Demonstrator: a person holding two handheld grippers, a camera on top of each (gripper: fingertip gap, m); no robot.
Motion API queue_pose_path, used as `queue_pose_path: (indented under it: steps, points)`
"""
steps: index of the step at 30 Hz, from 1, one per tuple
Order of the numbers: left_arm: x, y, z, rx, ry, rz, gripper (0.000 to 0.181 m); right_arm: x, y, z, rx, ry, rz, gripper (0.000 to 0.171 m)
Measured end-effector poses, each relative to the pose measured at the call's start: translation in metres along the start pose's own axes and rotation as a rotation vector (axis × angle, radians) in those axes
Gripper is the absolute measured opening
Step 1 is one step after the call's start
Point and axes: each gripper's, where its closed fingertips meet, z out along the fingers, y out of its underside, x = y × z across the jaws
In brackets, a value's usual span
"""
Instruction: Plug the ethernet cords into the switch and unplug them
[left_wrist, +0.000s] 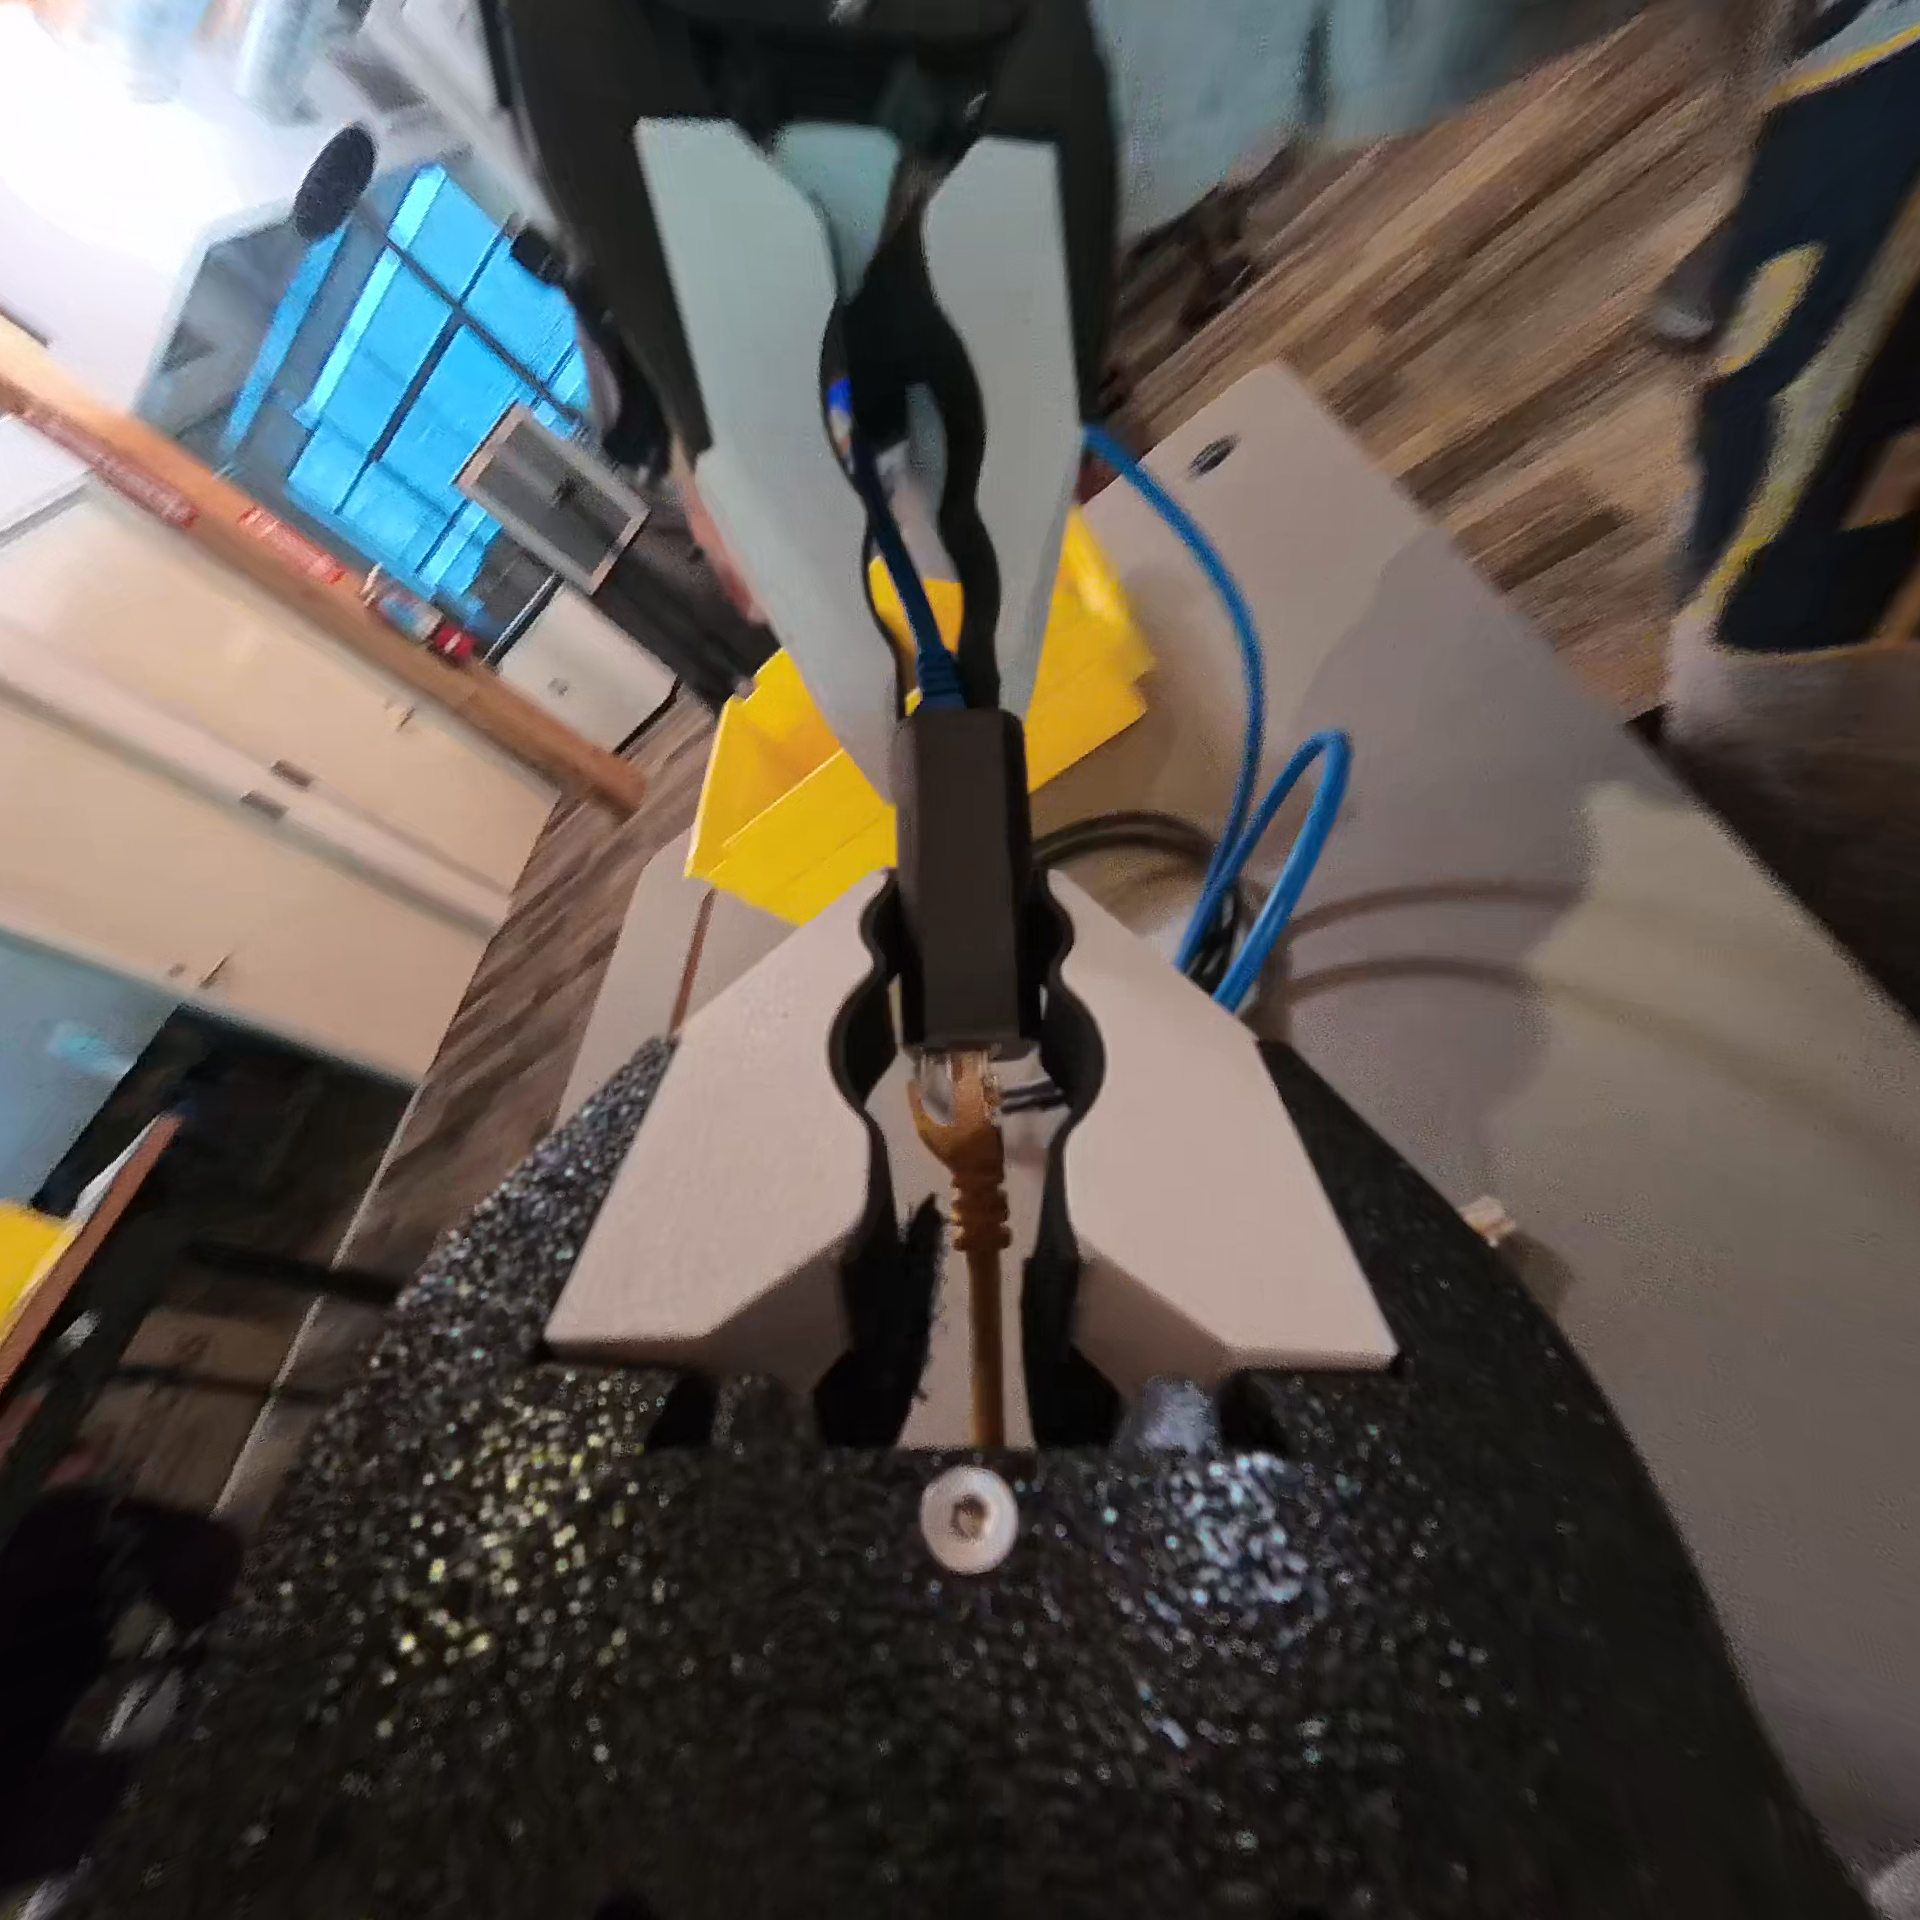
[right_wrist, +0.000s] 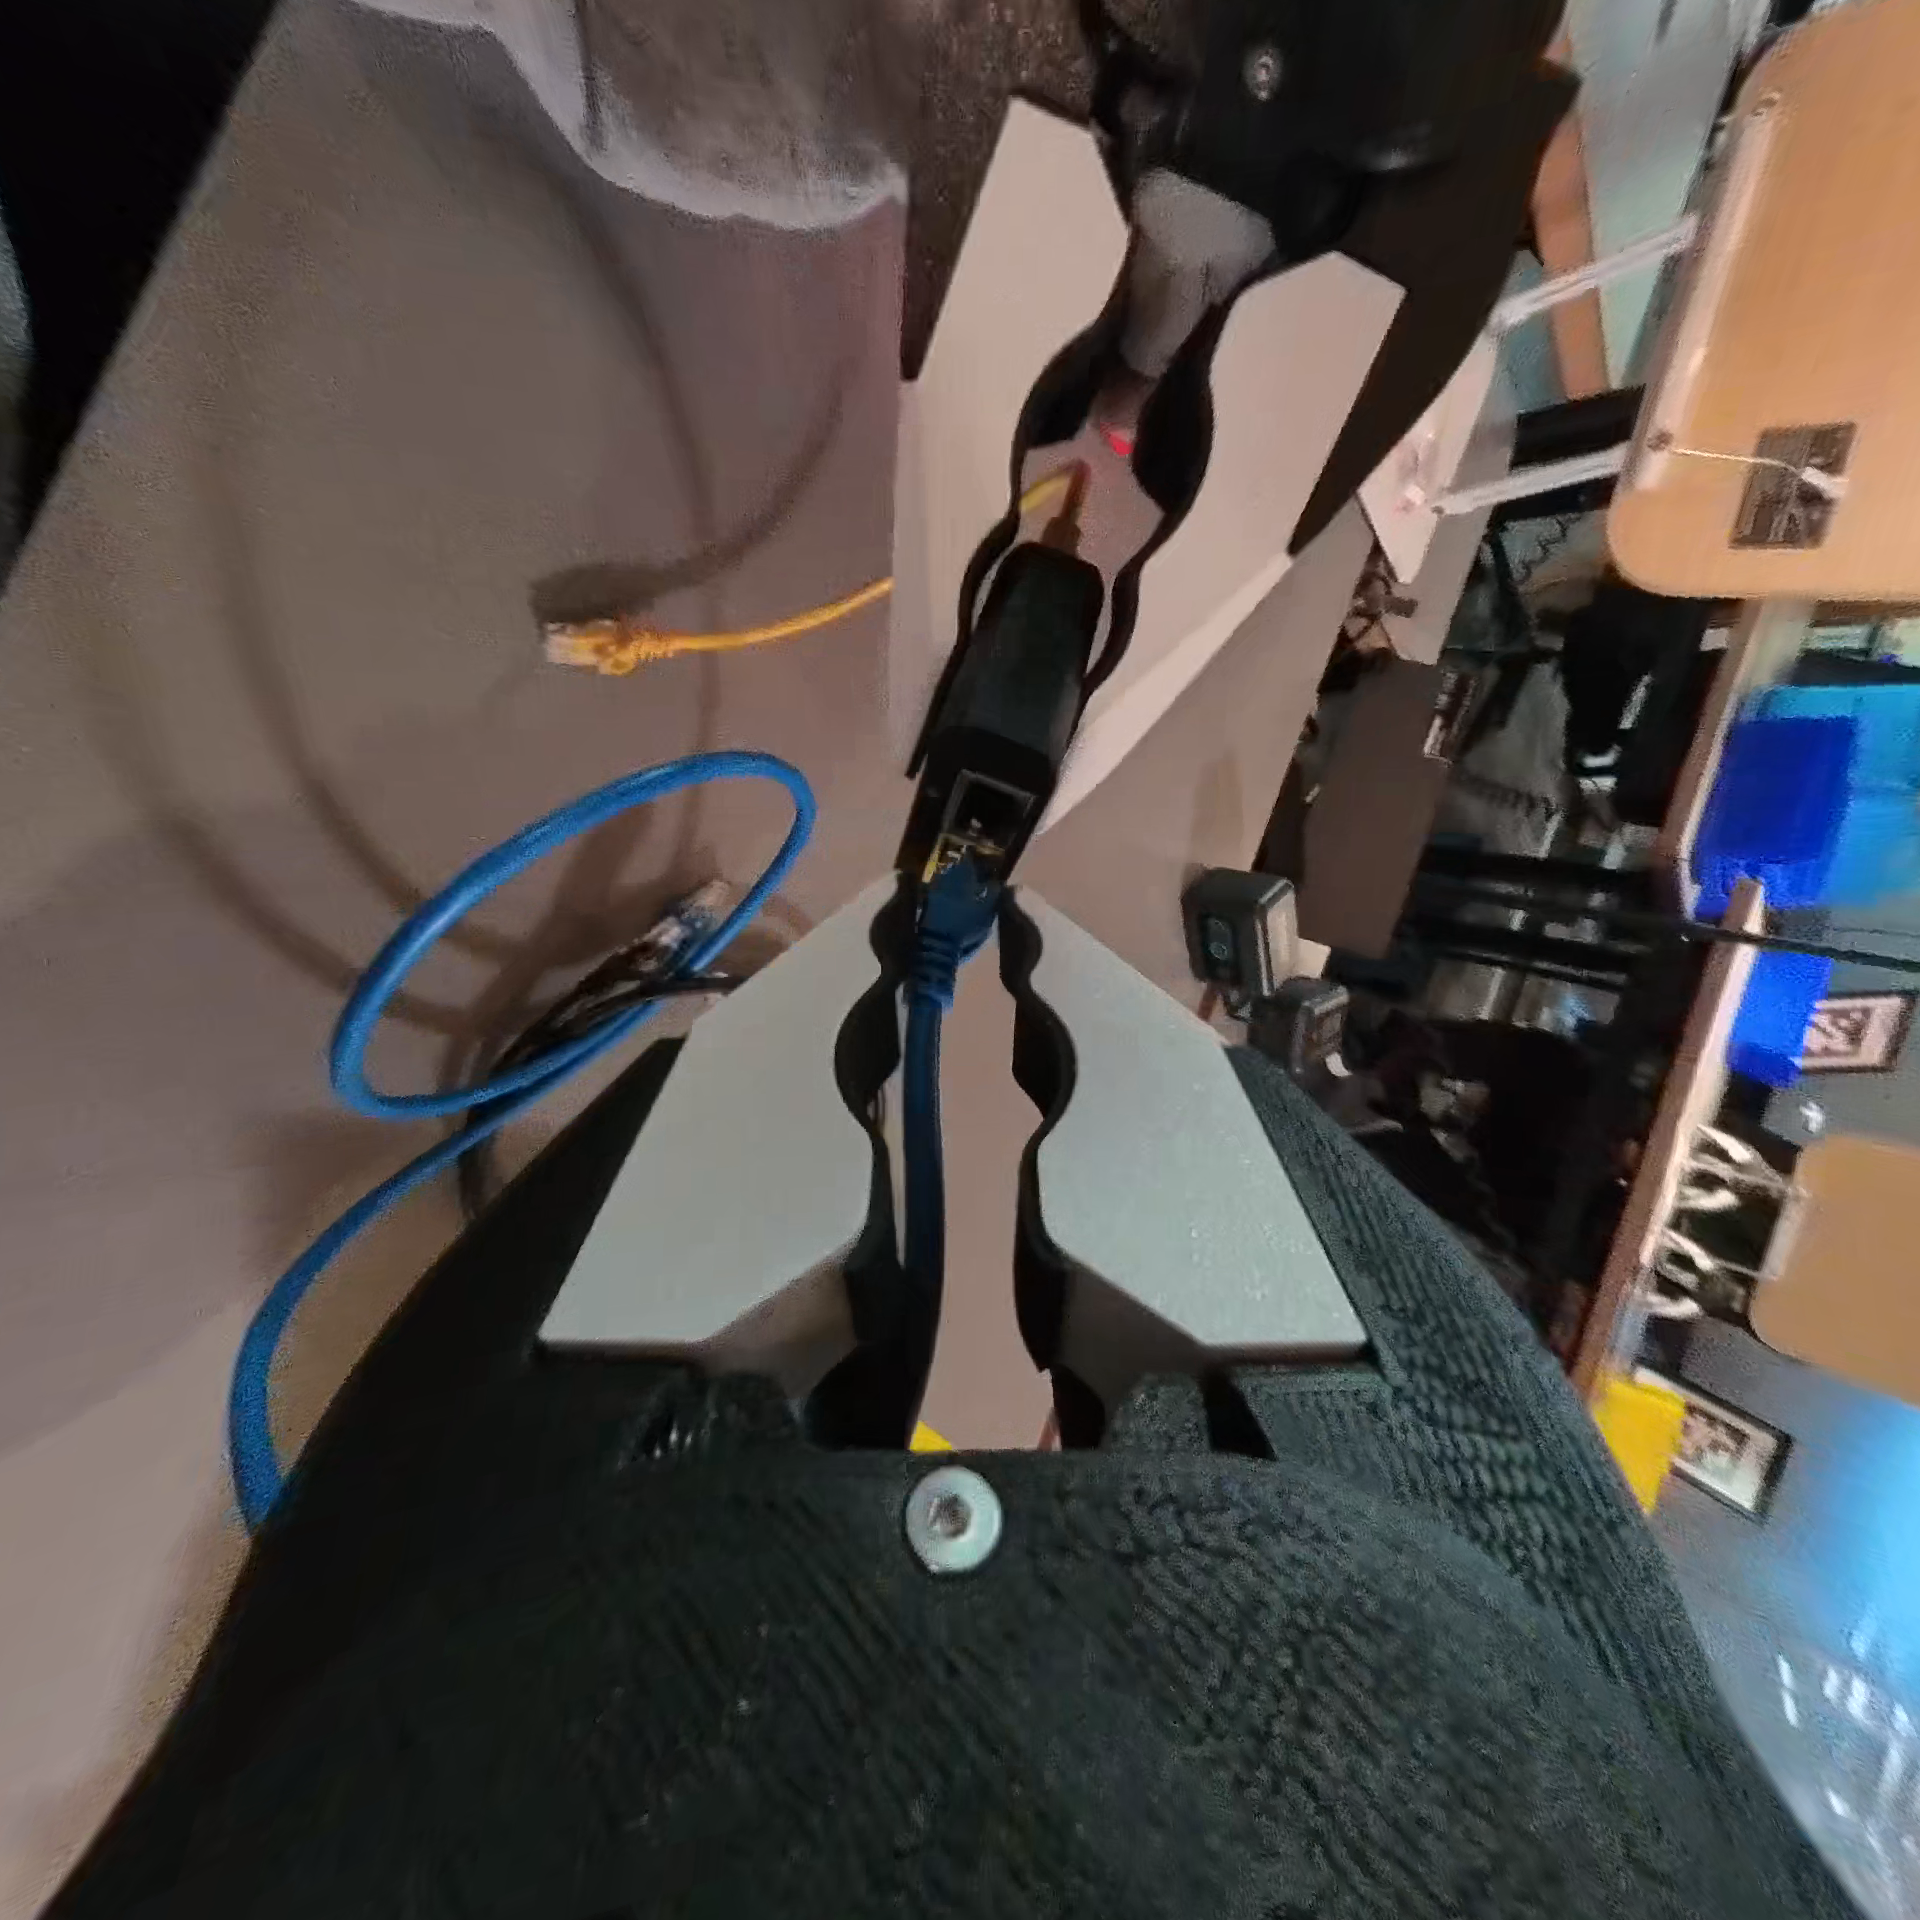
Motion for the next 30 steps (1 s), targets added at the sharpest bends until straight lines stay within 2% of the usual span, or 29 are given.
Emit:
queue_pose_path:
  steps: [1,4,9,12,16,21,23,28,30]
  points:
    - [-0.003,0.005,0.001,-0.033,-0.016,0.005,0.021,0.004,0.002,0.003,-0.012,0.042,0.009,0.018]
    - [-0.008,0.018,0.003,-0.12,-0.061,0.022,0.021,0.016,0.004,0.005,-0.036,0.143,0.031,0.021]
    - [-0.01,0.017,0.002,-0.101,-0.069,0.015,0.022,0.009,0.007,0.012,-0.027,0.093,0.111,0.025]
    - [-0.009,0.016,0.002,-0.099,-0.063,0.021,0.022,0.011,0.009,0.016,-0.036,0.115,0.104,0.014]
    - [-0.007,0.015,0.002,-0.085,-0.052,0.022,0.022,0.01,0.009,0.015,-0.035,0.102,0.096,0.012]
    - [0.015,0.007,0.008,0.011,0.114,-0.027,0.022,-0.018,-0.001,0.008,0.061,-0.116,0.001,0.011]
    - [0.022,0.004,0.01,0.059,0.172,-0.078,0.022,-0.025,-0.005,0.003,0.131,-0.207,0.05,0.01]
    - [0.028,-0.008,0.006,0.15,0.25,-0.153,0.022,-0.029,-0.014,-0.009,0.256,-0.293,0.111,0.011]
    - [0.031,0.007,-0.002,0.094,0.271,-0.153,0.022,-0.043,-0.011,-0.024,0.289,-0.412,0.132,0.01]
